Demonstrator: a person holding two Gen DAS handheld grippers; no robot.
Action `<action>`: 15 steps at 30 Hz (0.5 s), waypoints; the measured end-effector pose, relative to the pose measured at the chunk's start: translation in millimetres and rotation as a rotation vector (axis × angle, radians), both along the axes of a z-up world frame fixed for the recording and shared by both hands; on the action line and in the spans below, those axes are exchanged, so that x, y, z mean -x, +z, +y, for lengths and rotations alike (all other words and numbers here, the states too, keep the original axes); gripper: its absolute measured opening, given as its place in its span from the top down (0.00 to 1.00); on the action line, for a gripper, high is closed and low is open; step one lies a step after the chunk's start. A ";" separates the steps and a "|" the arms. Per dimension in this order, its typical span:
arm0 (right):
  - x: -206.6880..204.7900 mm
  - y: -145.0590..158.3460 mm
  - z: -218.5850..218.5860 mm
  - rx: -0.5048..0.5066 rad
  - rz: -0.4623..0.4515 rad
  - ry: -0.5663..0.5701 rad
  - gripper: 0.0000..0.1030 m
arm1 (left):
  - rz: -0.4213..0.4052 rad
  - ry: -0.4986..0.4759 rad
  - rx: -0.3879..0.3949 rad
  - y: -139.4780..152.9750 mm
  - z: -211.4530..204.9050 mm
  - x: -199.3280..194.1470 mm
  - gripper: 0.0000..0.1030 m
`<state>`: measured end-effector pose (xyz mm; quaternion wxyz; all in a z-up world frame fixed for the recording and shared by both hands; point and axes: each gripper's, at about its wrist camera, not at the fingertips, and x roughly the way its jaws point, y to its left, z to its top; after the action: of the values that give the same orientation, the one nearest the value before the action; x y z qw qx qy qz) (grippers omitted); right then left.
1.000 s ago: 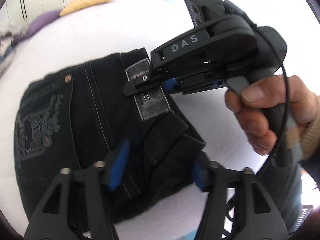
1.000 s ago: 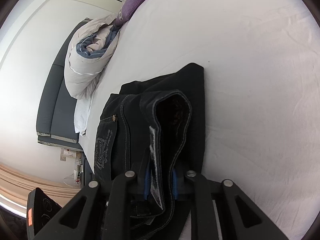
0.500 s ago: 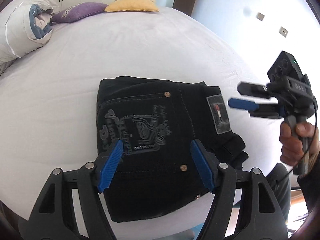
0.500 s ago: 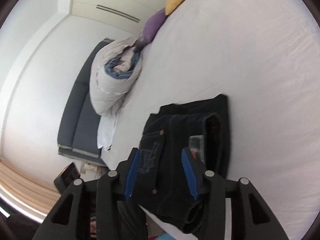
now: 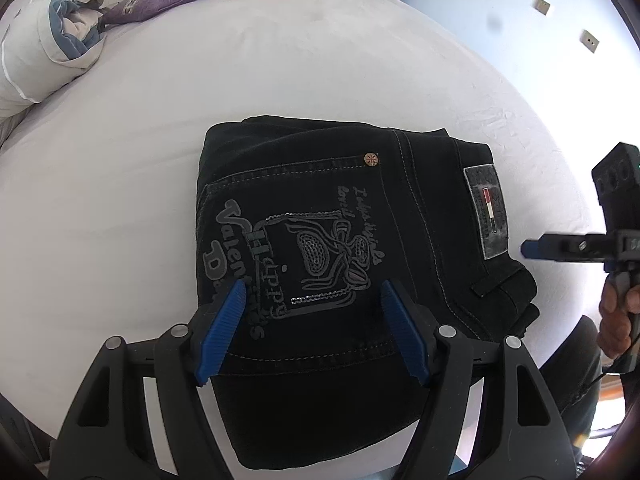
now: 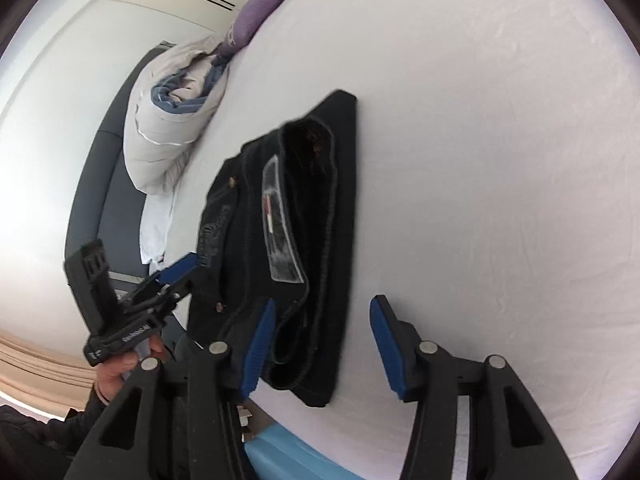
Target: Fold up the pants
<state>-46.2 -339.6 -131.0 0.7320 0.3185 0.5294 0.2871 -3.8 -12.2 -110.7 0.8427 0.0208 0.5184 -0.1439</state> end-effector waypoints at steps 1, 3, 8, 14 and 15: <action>-2.2 10.5 1.7 -0.026 -0.038 -0.003 0.48 | 0.001 -0.002 0.000 -0.8 -1.0 -0.6 0.33; -11.7 26.6 11.2 -0.092 -0.092 0.002 0.44 | 0.001 -0.007 -0.003 -0.8 -3.0 -0.3 0.33; -53.2 19.9 46.1 -0.149 -0.088 0.008 0.36 | 0.009 -0.008 -0.001 -0.5 -4.7 -1.2 0.33; -62.6 -17.6 44.1 -0.094 -0.014 -0.035 0.38 | 0.014 -0.016 0.000 -1.3 -1.4 -1.4 0.33; -57.8 -16.3 38.5 -0.088 -0.020 -0.042 0.38 | 0.014 -0.014 0.001 -0.7 0.2 -1.8 0.33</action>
<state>11.7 -301.1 -147.3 0.7285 0.3585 0.5020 0.2979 -2.1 -12.0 -111.4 0.8380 0.0229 0.5241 -0.1500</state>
